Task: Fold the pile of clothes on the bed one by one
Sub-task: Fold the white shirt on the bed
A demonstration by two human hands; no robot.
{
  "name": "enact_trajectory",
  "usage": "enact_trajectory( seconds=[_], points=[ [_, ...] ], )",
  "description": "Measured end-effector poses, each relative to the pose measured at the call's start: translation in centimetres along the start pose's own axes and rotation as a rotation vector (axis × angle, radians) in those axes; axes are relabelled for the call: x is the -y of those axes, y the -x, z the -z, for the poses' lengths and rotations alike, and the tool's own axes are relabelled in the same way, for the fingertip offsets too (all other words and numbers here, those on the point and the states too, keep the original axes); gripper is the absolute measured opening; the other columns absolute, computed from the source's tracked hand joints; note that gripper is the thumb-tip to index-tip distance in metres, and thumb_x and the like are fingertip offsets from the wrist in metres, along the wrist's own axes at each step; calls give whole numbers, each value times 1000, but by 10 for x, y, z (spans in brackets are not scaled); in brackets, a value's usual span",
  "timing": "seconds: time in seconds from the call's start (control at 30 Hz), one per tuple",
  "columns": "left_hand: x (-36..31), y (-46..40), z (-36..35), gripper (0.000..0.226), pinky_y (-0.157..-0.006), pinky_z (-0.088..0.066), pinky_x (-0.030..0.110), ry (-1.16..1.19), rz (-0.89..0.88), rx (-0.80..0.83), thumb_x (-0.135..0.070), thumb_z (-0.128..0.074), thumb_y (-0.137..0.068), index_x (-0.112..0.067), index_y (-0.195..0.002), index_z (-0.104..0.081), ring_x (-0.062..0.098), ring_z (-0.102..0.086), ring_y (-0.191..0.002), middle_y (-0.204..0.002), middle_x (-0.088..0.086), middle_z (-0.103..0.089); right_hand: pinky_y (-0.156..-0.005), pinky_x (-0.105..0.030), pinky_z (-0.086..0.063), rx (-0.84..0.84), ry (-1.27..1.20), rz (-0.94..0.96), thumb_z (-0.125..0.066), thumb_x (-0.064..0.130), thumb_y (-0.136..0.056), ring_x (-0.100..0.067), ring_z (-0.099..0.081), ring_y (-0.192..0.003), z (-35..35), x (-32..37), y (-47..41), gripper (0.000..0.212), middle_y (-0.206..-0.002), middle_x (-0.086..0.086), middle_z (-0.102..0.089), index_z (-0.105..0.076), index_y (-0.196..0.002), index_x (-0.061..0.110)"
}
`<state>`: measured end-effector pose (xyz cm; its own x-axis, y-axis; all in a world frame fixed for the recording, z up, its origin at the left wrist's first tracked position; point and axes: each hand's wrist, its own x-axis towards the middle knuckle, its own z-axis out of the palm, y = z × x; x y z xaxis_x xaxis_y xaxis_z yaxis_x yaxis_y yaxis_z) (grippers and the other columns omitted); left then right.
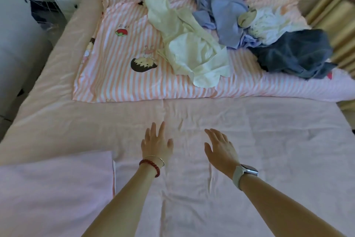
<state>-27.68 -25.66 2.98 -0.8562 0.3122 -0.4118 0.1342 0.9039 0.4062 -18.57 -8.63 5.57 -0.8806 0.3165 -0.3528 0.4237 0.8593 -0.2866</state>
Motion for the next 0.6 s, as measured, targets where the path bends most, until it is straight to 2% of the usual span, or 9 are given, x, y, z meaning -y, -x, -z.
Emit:
enact_trajectory(
  seconds=[0.1, 0.23, 0.33, 0.4, 0.5, 0.6],
  points=[
    [-2, -29, -66, 66, -113, -8, 52, -126, 31, 125, -49, -32, -95, -36, -147, 6, 29, 10, -143, -157, 0, 13, -105, -34, -31, -19, 23, -36, -38, 30, -97, -21, -28, -136, -12, -37, -39, 51, -150, -1, -29, -25, -145, 18],
    [19, -42, -125, 70, -111, 0, 56, -304, 60, 129, -64, -22, -90, -38, -145, 13, 31, 17, -142, -155, 3, 21, -99, -36, -35, -110, -32, 25, -42, 27, -97, -23, -33, -131, -25, -46, -91, 48, -145, -2, -36, -32, -142, 15],
    [27, -41, -139, 73, -110, 9, 55, -354, 72, 105, -70, -8, -86, -35, -141, 24, 30, 24, -140, -152, 3, 29, -90, -33, -37, -256, -151, 60, -43, 24, -97, -22, -38, -126, -25, -32, -131, 41, -137, -3, -45, -42, -137, 13],
    [28, -42, -141, 75, -106, 15, 54, -368, 73, 100, -74, 9, -75, -35, -134, 33, 31, 25, -139, -148, 1, 37, -89, -33, -39, -339, -252, 47, -45, 24, -96, -22, -40, -123, -21, -21, -160, 39, -132, -4, -49, -47, -133, 13],
    [29, -45, -145, 81, -100, 24, 51, -342, 73, 108, -77, 29, -57, -35, -125, 41, 30, 30, -137, -134, -1, 50, -89, -31, -40, -373, -417, 8, -50, 29, -94, -22, -40, -122, -15, -8, -201, 47, -131, -5, -44, -40, -138, 16],
    [32, -48, -149, 86, -96, 30, 49, -356, 77, 118, -71, 47, -44, -36, -122, 45, 29, 37, -132, -129, -1, 55, -86, -26, -35, -385, -404, 3, -53, 33, -91, -22, -37, -118, -11, 0, -226, 53, -128, -7, -40, -37, -140, 21]
  ],
)
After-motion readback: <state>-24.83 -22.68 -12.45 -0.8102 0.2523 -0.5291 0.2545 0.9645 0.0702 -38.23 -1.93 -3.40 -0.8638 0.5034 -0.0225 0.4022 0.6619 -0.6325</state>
